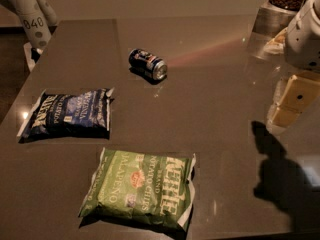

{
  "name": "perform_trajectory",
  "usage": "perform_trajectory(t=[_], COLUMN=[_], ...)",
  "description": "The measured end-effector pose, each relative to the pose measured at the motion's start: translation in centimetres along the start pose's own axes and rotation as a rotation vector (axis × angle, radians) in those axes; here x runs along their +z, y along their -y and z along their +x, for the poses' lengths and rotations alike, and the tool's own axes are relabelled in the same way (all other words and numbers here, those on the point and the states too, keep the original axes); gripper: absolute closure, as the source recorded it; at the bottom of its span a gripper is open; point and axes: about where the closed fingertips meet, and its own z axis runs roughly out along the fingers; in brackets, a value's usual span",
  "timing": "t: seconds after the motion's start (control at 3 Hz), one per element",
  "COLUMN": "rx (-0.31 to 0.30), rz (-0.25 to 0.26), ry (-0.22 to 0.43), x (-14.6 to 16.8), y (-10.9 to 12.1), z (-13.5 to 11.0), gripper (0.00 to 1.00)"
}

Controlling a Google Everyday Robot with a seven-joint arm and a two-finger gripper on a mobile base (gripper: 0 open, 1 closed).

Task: Place pepsi can upright

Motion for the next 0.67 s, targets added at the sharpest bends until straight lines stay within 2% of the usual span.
perform_trajectory(t=[0.33,0.67], rx=[0.0,0.021], rz=[0.0,-0.028], ry=[0.0,0.014], x=[0.0,0.25], y=[0.0,0.66], z=[0.0,-0.73], gripper=[0.0,0.0])
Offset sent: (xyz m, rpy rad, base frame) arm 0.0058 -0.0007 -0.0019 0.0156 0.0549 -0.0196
